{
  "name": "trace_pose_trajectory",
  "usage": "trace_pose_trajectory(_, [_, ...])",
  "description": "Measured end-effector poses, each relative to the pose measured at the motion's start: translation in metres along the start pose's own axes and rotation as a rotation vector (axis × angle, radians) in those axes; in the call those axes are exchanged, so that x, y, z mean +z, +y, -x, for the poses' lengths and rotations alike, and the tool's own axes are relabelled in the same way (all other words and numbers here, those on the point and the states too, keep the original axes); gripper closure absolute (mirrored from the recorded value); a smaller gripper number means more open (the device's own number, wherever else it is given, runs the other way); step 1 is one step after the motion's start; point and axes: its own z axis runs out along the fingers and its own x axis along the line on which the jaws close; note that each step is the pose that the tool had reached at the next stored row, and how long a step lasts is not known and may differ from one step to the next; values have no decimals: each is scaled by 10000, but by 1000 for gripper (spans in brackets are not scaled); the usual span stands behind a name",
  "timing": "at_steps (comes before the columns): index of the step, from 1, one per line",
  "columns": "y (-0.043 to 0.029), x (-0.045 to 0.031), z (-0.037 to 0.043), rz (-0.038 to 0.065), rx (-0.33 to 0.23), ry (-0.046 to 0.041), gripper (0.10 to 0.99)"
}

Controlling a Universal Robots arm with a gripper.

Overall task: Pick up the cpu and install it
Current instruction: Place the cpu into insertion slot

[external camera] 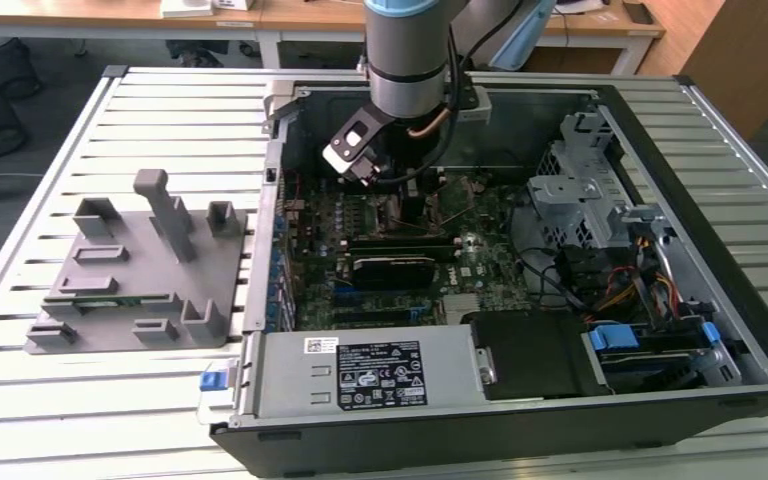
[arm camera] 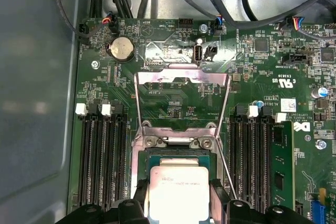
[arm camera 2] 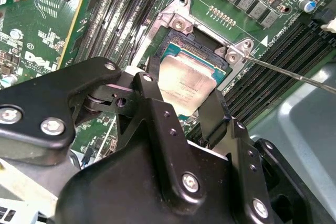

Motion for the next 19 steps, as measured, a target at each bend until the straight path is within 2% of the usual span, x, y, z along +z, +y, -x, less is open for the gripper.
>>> trace_pose_trajectory(19, [-11, 112, 0, -2, 105, -14, 545])
